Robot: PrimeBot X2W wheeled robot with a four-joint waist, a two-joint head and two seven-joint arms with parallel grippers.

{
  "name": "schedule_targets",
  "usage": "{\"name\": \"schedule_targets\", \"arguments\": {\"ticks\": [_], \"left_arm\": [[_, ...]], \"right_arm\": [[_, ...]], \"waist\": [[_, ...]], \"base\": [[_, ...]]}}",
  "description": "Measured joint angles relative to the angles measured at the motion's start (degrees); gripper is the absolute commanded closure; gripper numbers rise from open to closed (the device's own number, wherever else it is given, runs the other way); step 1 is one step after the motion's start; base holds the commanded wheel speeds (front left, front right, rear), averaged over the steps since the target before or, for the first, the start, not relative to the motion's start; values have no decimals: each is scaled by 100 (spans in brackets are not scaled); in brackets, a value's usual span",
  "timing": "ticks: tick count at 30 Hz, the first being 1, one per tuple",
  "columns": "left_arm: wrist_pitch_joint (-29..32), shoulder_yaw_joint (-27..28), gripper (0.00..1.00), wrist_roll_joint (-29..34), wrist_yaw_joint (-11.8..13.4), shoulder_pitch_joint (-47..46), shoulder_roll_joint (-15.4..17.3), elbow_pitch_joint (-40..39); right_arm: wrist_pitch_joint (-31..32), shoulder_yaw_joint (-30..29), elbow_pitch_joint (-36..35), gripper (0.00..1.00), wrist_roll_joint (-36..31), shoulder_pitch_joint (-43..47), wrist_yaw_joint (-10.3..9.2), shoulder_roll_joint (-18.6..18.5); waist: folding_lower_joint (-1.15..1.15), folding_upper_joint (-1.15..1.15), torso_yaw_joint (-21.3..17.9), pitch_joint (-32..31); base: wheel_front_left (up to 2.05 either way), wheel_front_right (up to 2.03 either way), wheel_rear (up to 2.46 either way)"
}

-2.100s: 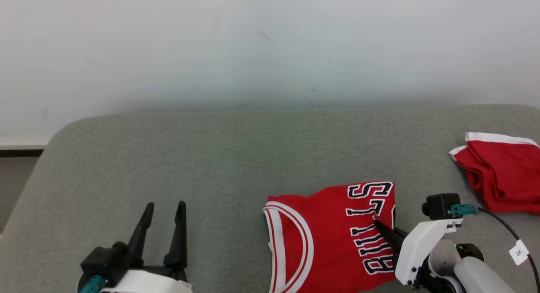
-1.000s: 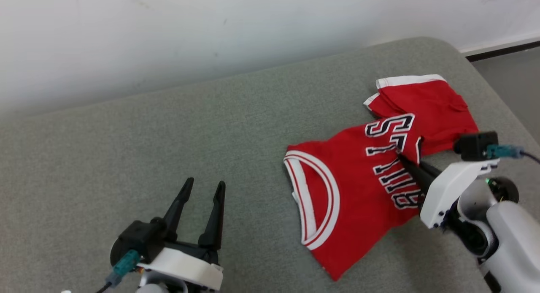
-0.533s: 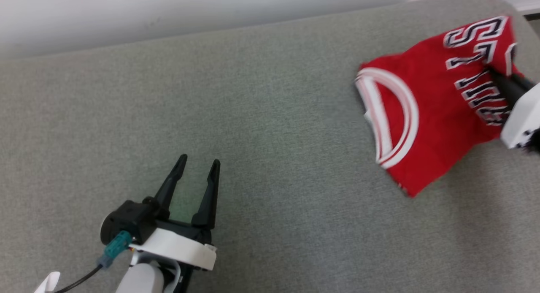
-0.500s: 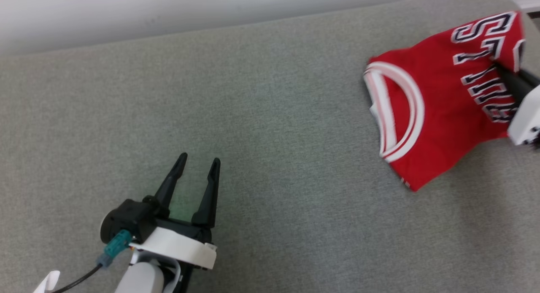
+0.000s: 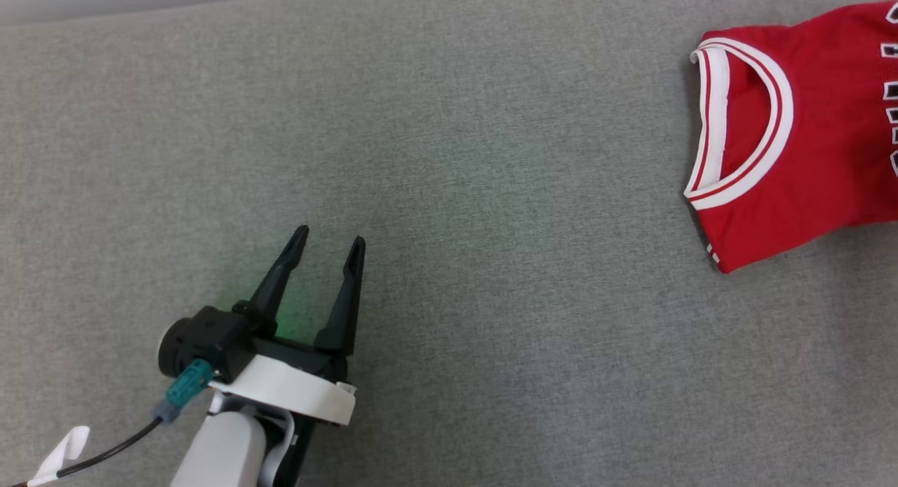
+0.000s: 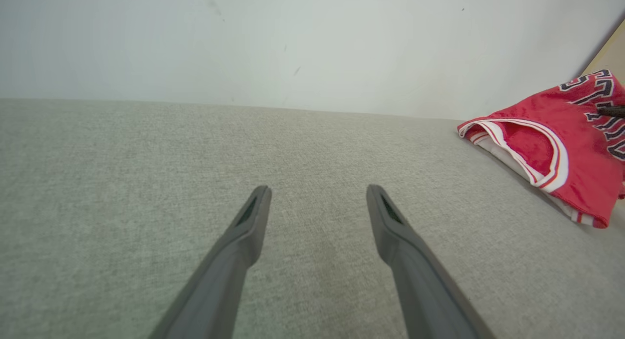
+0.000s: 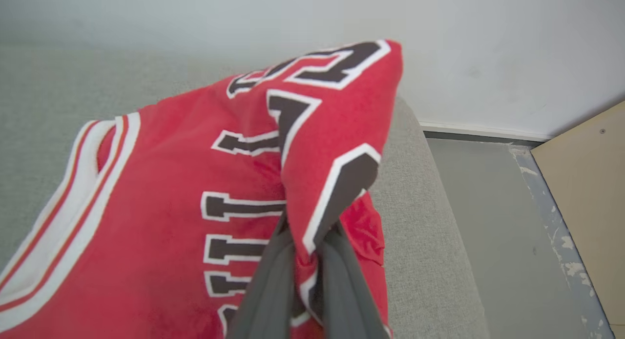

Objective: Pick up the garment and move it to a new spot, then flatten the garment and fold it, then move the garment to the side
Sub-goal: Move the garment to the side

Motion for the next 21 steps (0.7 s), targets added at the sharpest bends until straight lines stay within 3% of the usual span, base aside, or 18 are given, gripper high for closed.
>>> {"name": "schedule_targets", "arguments": {"ticks": [2, 3, 4, 5, 6, 7, 8, 16, 21], "left_arm": [[0, -20, 0, -2, 0, -21, 2, 4], [0, -23, 0, -4, 0, -32, 3, 7], [0, -23, 0, -11, 0, -43, 4, 12], [0, -19, 0, -12, 0, -57, 3, 14], [0, -13, 0, -12, 0, -75, 3, 14], [0, -10, 0, -12, 0, -86, 3, 13], [0, -8, 0, -13, 0, -88, 2, 18], [0, 70, 0, -30, 0, -52, -62, 82], [0, 236, 0, -70, 0, 86, -119, 98]], "right_arm": [[-107, 136, 221, 76, -131, -53, 0, 7], [-187, 196, 348, 80, -240, -79, 0, 3], [-244, 277, 453, 76, -356, -116, 0, -4], [-303, 331, 583, 59, -439, -157, 0, -11], [-379, 382, 704, 32, -556, -194, 0, -20], [-476, 394, 853, 32, -697, -225, 0, -21], [-606, 385, 996, 0, -804, -270, 0, -21], [-1449, 96, 2079, 0, -1777, -577, 0, 119], [-2053, 85, 2217, 0, -2161, -638, 0, 336]], "waist": [[0, 0, 40, 24], [0, 0, 59, 33], [0, 0, 79, 37], [0, 0, 97, 39], [0, 0, 113, 38], [0, 0, 127, 35], [0, 0, 141, 30], [-1, 0, 178, -211], [0, 0, 157, -544]], "base": [[0, 0, 0], [0, 0, 0], [0, 0, 0], [0, 0, 0], [0, 0, 0], [0, 0, 0], [0, 0, 0], [0, 0, 0], [0, 0, 0]]}}
